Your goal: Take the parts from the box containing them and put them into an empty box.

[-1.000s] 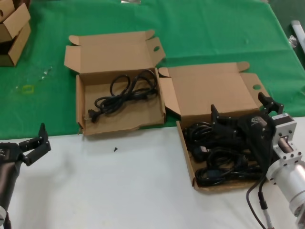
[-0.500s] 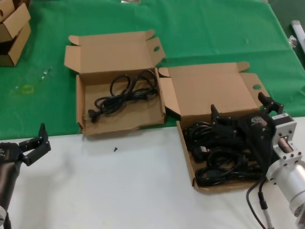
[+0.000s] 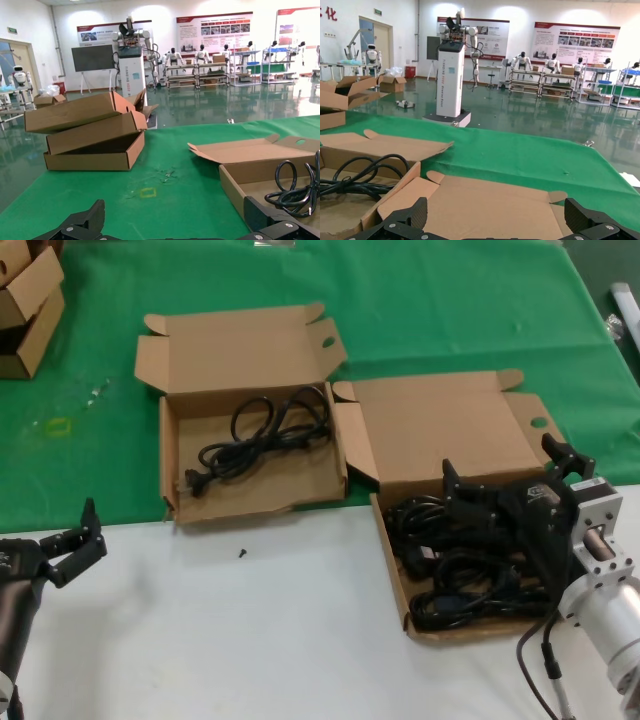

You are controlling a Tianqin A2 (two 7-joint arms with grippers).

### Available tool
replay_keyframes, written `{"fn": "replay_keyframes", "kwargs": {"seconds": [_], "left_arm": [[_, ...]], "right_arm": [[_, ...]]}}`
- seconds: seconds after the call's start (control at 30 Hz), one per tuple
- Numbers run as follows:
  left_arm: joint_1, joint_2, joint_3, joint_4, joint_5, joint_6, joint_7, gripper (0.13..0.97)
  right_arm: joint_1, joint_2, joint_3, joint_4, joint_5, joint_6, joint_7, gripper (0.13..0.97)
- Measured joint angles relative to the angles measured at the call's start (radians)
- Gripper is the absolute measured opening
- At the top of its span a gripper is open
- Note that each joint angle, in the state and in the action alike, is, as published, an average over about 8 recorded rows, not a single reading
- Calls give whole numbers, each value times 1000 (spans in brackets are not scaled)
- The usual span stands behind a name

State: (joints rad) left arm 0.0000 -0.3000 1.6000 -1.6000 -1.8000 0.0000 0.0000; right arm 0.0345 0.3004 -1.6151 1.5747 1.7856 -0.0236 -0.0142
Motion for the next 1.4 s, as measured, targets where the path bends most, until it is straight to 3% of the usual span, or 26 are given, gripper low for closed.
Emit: {"fn": "replay_keyframes", "kwargs": {"seconds": [1.4], "left_arm": [[0, 0, 0, 0, 0, 0, 0, 966]], "right_arm": [[0, 0, 0, 0, 0, 0, 0, 966]]}}
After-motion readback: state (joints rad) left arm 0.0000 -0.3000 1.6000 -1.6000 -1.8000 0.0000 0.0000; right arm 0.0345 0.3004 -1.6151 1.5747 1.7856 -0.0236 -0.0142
